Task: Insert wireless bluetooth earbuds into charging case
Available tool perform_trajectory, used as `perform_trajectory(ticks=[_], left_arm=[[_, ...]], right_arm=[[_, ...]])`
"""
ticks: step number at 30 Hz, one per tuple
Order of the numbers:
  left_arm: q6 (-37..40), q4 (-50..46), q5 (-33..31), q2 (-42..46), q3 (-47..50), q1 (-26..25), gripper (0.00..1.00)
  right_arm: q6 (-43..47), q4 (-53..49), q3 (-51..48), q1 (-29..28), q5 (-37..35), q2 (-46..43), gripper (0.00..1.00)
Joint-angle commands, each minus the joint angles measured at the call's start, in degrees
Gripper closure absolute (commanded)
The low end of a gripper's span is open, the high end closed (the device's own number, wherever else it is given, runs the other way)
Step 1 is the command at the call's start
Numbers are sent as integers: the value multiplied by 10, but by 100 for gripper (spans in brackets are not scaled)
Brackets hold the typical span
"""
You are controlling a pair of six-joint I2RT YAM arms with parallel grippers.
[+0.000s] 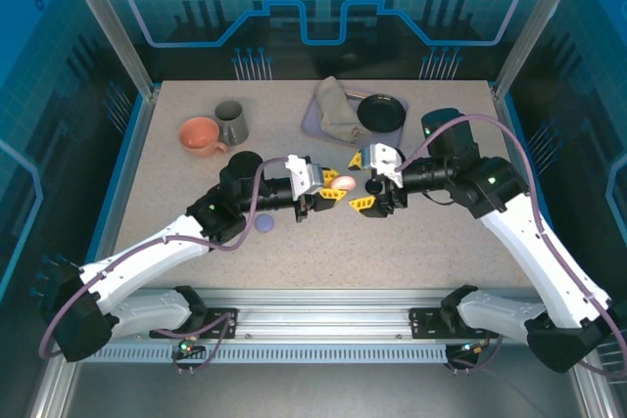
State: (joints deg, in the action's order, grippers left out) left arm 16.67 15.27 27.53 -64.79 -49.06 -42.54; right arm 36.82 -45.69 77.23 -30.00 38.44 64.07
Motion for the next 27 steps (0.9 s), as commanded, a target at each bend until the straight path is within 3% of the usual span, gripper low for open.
perform_trajectory(ticks=[1,27], left_arm=[[10,3,21,14,-19,-3,100],[30,-27,19,9,-25,-3,100]], right_arm=[[22,-10,10,-12,-19,7,33],[19,-36,30,-13,-21,44,79]])
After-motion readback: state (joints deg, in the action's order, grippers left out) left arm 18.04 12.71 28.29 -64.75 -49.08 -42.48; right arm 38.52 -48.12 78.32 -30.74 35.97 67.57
